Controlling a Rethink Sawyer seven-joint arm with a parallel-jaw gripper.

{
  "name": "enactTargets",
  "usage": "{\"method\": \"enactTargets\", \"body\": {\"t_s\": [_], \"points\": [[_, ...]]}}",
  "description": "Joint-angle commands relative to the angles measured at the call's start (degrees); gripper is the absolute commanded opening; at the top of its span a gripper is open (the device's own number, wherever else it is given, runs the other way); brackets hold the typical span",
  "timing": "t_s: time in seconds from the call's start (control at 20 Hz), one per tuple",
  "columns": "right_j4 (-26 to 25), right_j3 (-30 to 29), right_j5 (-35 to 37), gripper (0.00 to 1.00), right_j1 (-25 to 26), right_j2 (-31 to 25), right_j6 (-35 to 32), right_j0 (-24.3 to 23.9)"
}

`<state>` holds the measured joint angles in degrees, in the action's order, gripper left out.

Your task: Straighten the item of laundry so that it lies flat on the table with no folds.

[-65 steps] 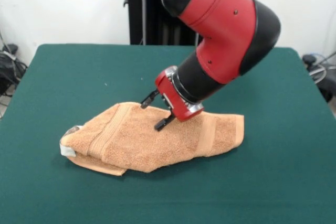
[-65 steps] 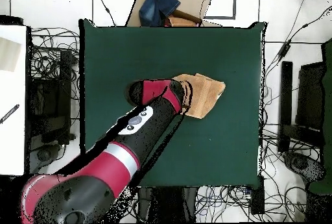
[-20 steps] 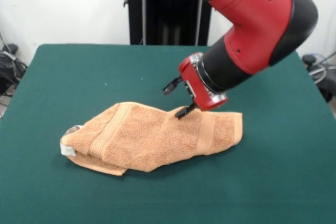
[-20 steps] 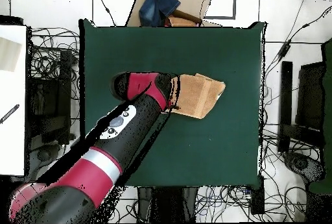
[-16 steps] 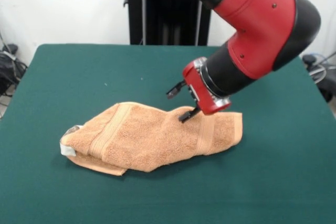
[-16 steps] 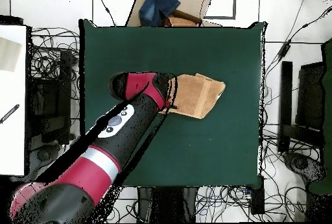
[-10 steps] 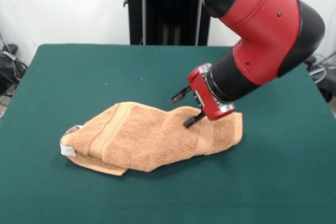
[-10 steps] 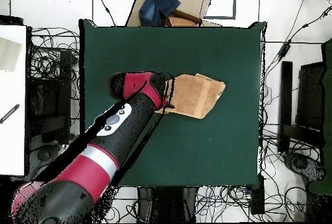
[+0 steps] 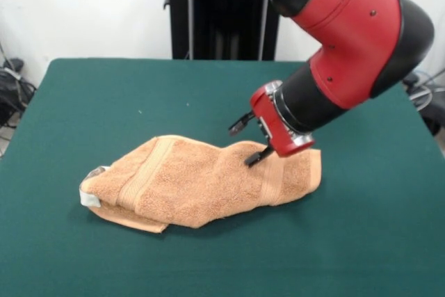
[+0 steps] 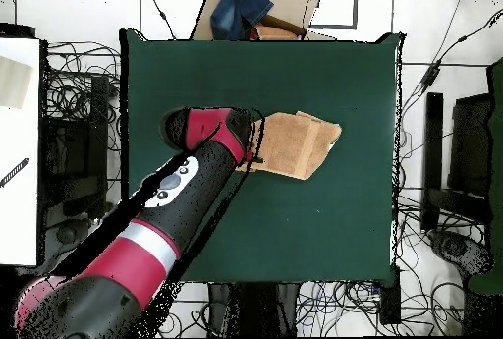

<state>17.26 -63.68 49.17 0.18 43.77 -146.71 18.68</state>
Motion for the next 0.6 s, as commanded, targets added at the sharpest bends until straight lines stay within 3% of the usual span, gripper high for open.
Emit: {"method": "enactTargets", "body": {"t_s": [0.05, 0.6], "points": [[2.15, -1.84, 7.45, 1.0, -3.34, -2.83, -12.54, -0.54], [4.12, 3.28, 9.78, 1.0, 0.43, -3.17, -18.86, 0.97]]}}
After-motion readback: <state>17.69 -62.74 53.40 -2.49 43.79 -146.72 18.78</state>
